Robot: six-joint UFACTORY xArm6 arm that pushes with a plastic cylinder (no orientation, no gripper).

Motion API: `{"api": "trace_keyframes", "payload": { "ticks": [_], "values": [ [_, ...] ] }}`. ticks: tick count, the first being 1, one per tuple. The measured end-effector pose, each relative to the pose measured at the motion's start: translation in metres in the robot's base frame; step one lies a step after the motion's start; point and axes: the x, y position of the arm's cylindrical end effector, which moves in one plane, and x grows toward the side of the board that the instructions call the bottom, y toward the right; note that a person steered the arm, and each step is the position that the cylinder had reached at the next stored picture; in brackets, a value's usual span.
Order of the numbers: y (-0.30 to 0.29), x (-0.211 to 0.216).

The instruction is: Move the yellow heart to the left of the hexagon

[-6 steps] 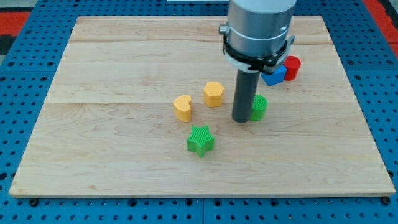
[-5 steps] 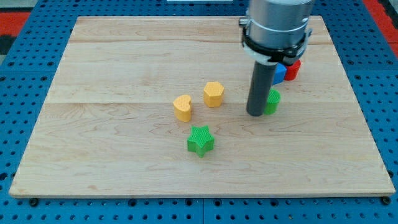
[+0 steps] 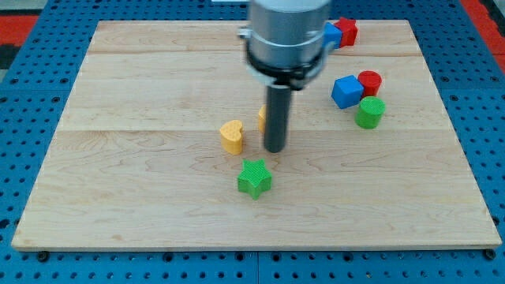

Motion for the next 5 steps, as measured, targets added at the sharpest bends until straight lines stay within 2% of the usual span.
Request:
{"api": "trace_keyframes", "payload": {
  "ticks": [2, 3, 5],
  "values": [
    [-0.034, 0.022],
    [-0.079, 0.015],
    [-0.073, -0.009]
  ]
}}
